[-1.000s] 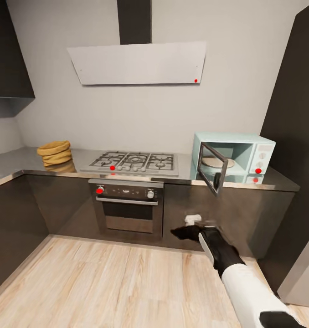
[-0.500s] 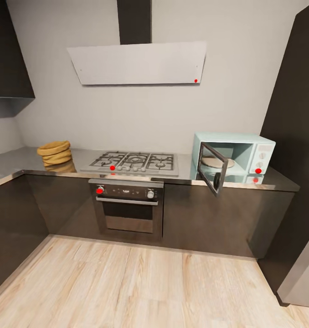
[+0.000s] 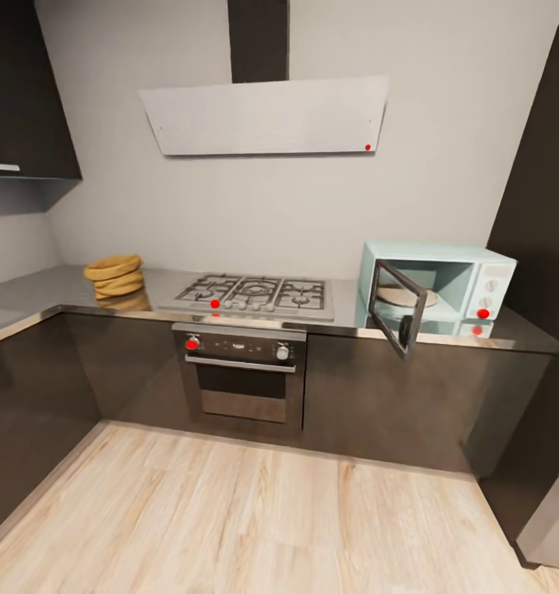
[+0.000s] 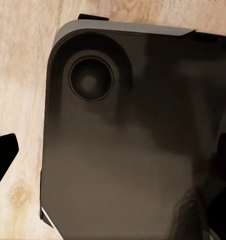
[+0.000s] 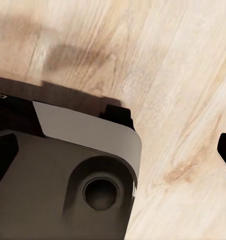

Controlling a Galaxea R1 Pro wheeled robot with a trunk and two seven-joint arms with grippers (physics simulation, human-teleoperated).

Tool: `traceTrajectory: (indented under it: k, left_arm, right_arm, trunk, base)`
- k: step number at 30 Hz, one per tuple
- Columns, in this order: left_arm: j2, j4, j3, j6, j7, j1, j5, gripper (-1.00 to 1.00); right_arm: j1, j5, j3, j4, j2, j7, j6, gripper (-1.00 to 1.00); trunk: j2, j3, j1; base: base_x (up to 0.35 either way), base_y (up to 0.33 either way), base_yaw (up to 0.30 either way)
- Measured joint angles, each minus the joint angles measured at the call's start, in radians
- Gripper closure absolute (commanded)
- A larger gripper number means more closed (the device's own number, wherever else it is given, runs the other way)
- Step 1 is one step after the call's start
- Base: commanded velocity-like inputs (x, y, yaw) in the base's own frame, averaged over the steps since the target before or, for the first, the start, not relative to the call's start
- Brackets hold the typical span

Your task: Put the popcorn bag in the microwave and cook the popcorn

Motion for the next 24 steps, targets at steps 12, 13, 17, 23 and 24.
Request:
traceTrajectory:
  k: [12,13,17,23,24]
  left_arm:
    - [0.0,0.0,0.003,0.0,0.001,0.0,0.001,-1.0]
    - [0.0,0.0,0.003,0.0,0.001,0.0,0.001,-1.0]
    - [0.0,0.0,0.003,0.0,0.001,0.0,0.001,-1.0]
    - [0.0,0.0,0.003,0.0,0.001,0.0,0.001,-1.0]
    - [0.0,0.0,0.003,0.0,0.001,0.0,0.001,-1.0]
  right_arm:
    - [0.0,0.0,0.0,0.0,0.001,-0.005,-0.002,-1.0]
    - [0.0,0.0,0.0,0.0,0.002,-0.006,-0.002,-1.0]
    - [-0.001,-0.001,0.0,0.0,0.003,-0.006,-0.003,-1.0]
    - [0.0,-0.001,0.0,-0.001,0.001,-0.006,-0.003,-1.0]
    - [0.0,-0.001,0.0,-0.001,0.001,-0.006,-0.003,-1.0]
  trunk:
    - [0.0,0.007,0.0]
    - [0.0,0.008,0.0]
    - [0.0,0.01,0.0]
    - [0.0,0.015,0.0]
    - [0.0,0.016,0.0]
  base:
    - [0.0,0.0,0.259]
    - [0.0,0.0,0.26]
    - [0.0,0.0,0.26]
    - [0.0,0.0,0.26]
    - [0.0,0.0,0.26]
